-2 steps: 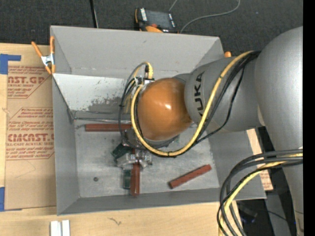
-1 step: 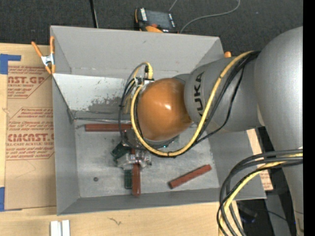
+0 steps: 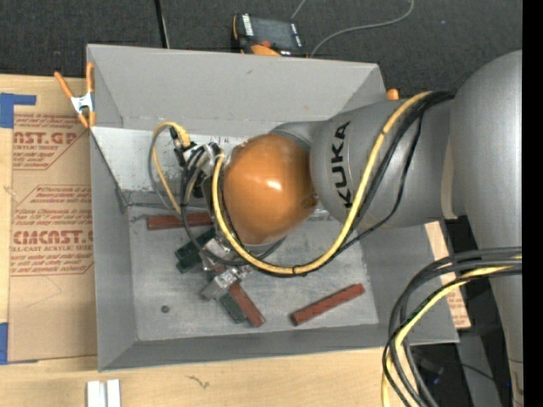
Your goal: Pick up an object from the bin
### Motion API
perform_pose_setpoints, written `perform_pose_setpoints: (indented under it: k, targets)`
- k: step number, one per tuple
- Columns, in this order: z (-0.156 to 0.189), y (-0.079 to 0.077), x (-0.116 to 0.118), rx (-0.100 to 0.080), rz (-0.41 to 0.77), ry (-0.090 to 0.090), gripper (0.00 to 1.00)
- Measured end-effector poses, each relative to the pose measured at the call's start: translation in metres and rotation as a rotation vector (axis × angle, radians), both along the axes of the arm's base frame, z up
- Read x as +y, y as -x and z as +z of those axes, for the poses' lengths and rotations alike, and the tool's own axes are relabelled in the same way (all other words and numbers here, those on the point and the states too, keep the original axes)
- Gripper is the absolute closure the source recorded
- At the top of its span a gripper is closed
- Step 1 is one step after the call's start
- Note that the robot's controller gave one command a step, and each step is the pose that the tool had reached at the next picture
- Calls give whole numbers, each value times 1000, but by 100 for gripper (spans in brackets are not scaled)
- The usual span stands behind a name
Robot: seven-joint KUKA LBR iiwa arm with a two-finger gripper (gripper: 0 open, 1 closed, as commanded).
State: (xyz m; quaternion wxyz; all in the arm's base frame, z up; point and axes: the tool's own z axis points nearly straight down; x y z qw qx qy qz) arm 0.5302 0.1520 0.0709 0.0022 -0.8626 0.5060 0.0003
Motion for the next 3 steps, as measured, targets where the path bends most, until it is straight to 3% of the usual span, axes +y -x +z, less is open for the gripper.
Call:
perform_pose_setpoints:
  k: [1, 2, 3]
  targets:
    - [0, 0, 0, 0, -3, -1, 100]
    - [128, 51, -40, -2, 47, 3, 100]
    - [172, 32, -3, 1, 508, 0, 100]
